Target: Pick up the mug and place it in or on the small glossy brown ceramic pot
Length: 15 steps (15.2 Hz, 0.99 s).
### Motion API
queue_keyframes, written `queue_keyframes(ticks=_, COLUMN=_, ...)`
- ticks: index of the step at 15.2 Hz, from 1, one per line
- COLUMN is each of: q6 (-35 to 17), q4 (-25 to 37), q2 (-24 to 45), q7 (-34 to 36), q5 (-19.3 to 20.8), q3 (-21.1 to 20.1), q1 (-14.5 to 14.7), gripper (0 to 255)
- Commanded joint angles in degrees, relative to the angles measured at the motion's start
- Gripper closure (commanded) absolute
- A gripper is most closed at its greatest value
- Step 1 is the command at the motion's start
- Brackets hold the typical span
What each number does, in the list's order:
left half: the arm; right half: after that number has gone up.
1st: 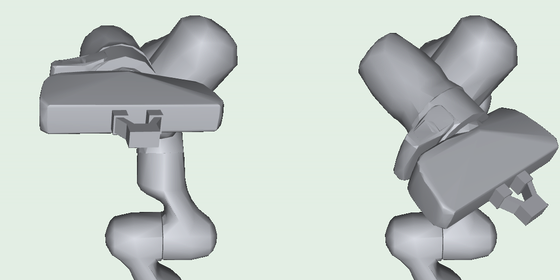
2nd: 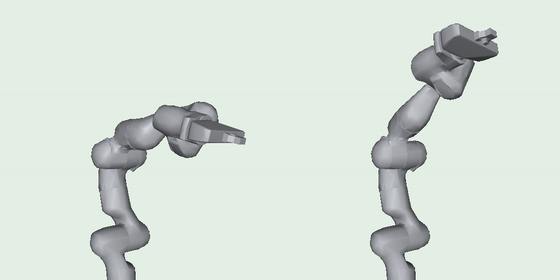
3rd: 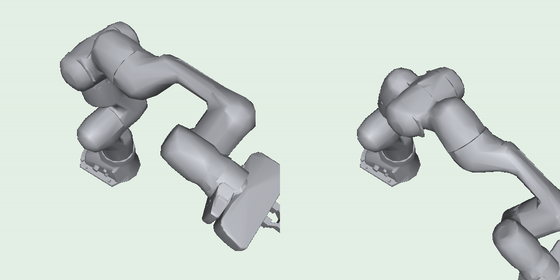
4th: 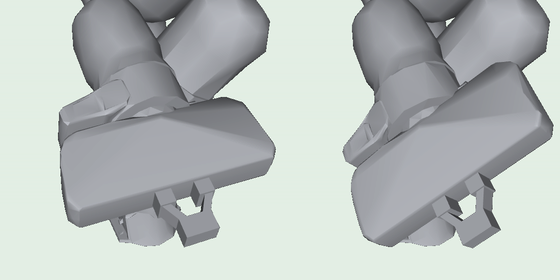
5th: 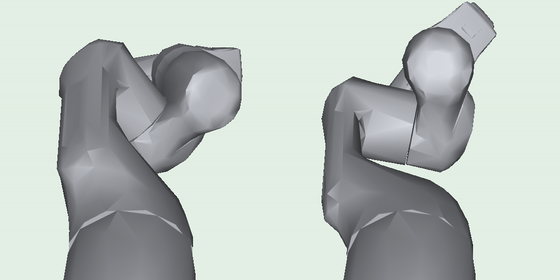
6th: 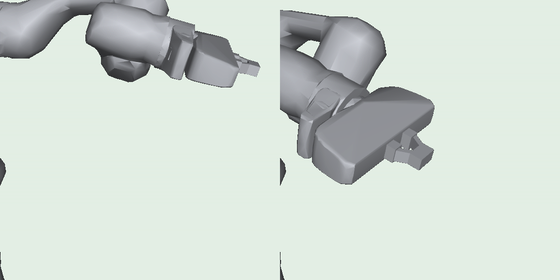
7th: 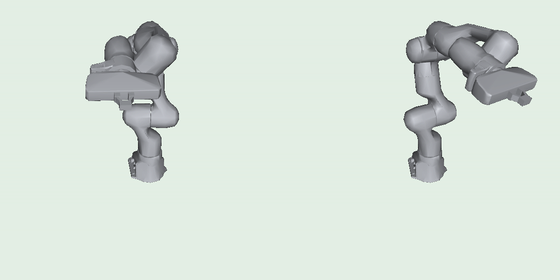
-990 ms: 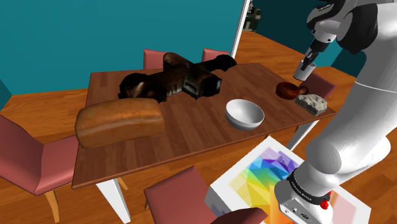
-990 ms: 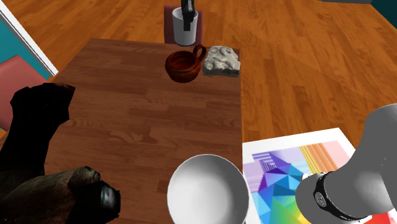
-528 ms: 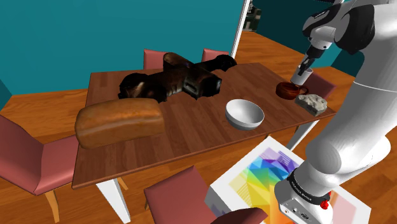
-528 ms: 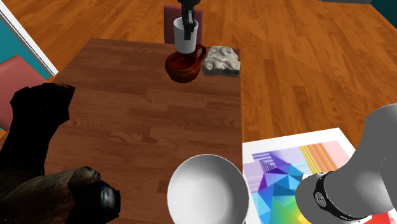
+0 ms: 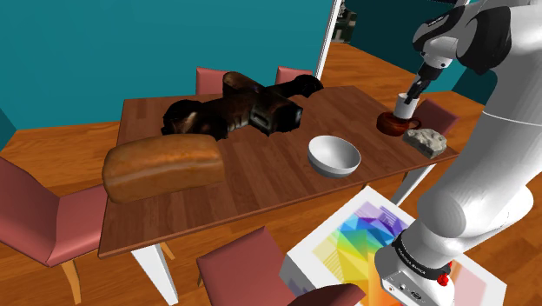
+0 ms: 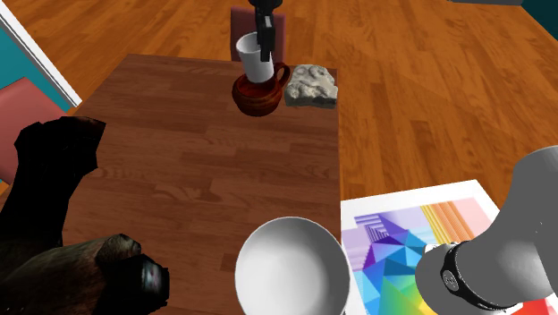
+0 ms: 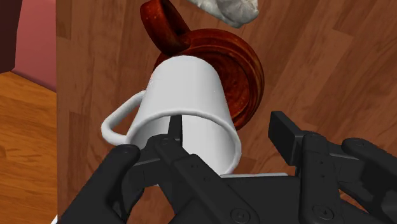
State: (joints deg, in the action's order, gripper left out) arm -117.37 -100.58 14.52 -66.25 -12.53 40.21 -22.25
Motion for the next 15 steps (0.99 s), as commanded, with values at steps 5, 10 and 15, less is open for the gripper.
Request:
queue_keyframes(ticks=5, q6=1.61, q4=1.04, q2=-0.78, q7=0.43, q5=0.66, q3=0.23, q1=0.17, gripper=0)
queue_keyframes(ticks=10, q6=6.28, q4=4.41, q2=-2.55, q7=1.41, q5=2.17, q3=0.7, q1=0.48, gripper=0)
queue_keyframes(ticks=15, q6=6.29, q4=4.43, q2=-2.53, q7=1.41, q5=2.16, q3=0.7, q1=0.48, gripper=0)
